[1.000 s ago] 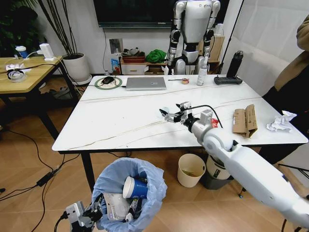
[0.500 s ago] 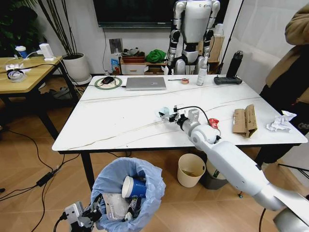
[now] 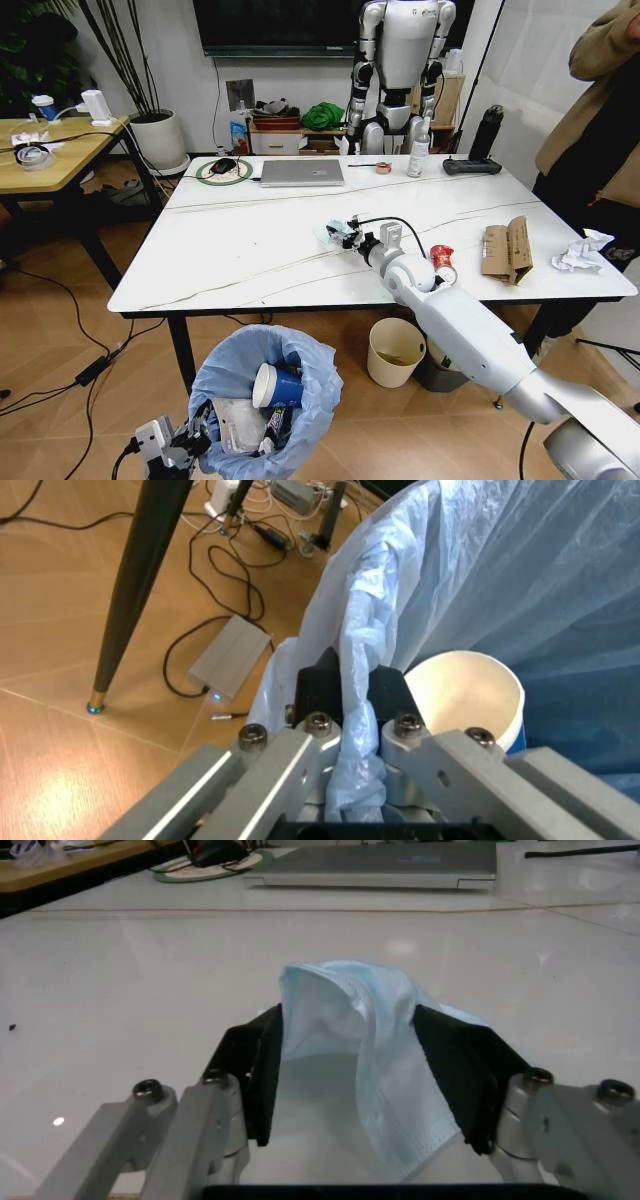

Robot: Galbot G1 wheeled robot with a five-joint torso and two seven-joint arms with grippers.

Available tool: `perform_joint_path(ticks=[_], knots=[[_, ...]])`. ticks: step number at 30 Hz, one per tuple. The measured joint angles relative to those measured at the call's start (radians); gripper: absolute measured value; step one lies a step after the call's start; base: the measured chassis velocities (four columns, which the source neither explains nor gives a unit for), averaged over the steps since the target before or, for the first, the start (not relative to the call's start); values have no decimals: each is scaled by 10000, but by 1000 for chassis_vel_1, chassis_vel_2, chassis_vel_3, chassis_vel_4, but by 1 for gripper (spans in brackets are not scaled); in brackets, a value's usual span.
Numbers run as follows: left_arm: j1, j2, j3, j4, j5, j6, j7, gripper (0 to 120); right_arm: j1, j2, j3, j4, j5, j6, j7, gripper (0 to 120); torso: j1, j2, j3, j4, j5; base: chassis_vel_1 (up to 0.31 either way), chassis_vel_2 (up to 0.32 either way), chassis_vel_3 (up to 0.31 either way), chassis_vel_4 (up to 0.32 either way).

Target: Pick up the trash bin and place the trash from the table into it.

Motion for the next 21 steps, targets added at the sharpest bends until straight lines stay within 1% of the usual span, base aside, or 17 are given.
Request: perform_joint_path(ticks=[1, 2, 3, 4, 5, 7, 8, 10, 13, 15, 17, 19, 20, 21], knots=[[-5, 5, -5, 1, -3, 0, -1, 0, 2, 2, -6, 0, -1, 0, -4, 42, 0, 0, 0, 0, 0, 0, 0, 0, 0], [-7, 6, -6, 1, -5, 0, -1, 0, 3, 3, -8, 0, -1, 0, -6, 41, 0, 0, 0, 0, 0, 0, 0, 0, 0], [-9, 8, -8, 1, -14, 0, -3, 0, 10, 2, -15, 0, -1, 2, -12, 32, 0, 0, 0, -1, 0, 0, 0, 0, 0], [-10, 9, -9, 1, -16, 0, -4, 0, 16, -1, -19, 0, -1, 4, -16, 29, 0, 0, 0, 0, 0, 0, 0, 0, 0], [-10, 9, -9, 1, -16, 0, -4, 0, 16, -1, -19, 0, -1, 4, -16, 29, 0, 0, 0, 0, 0, 0, 0, 0, 0], [-12, 11, -10, 1, -18, 0, -6, 0, 21, -8, -26, 1, 2, 6, -22, 22, 0, 0, 0, 0, 0, 0, 0, 0, 0], [-20, 12, -13, 7, -22, 0, -9, 0, 23, -42, -29, 5, 14, 10, -39, 9, 0, 1, 0, 0, 0, 0, 0, 0, 0], [-30, 7, -13, 11, -23, 0, -12, 0, 22, -83, -30, 23, 18, 16, -67, 1, 0, 2, 0, 0, 0, 0, 0, 0, 0], [-39, 0, -7, 16, -23, -1, -14, 0, -19, -158, -14, 90, 22, 45, -105, 0, 0, 2, -1, 1, 1, 0, 0, 0, 0], [-43, -5, 20, 17, -23, -2, -17, 0, -140, -363, 79, 319, 79, 190, -258, 0, 0, 1, 0, 1, 2, 0, 0, 0, 0], [-54, -7, 49, 17, -23, -2, -17, 0, -318, -725, 222, 790, 362, 503, -642, 0, 0, 2, 0, 1, 1, 0, 0, 0, 0], [-66, -6, 62, 10, -32, -3, -18, 0, -522, -1148, 339, 1374, 782, 827, -1255, 0, 0, 1, 0, -2, 2, 0, 0, 0, 0], [-70, -2, 70, -3, -44, -3, -18, 0, -670, -1437, 389, 1859, 1090, 1045, -1780, 0, 0, 2, 0, -3, 1, 0, 0, 0, 0], [-70, -2, 70, -3, -44, -3, -18, 0, -670, -1437, 389, 1859, 1090, 1045, -1780, 0, 0, 2, 0, -3, 1, 0, 0, 0, 0]])
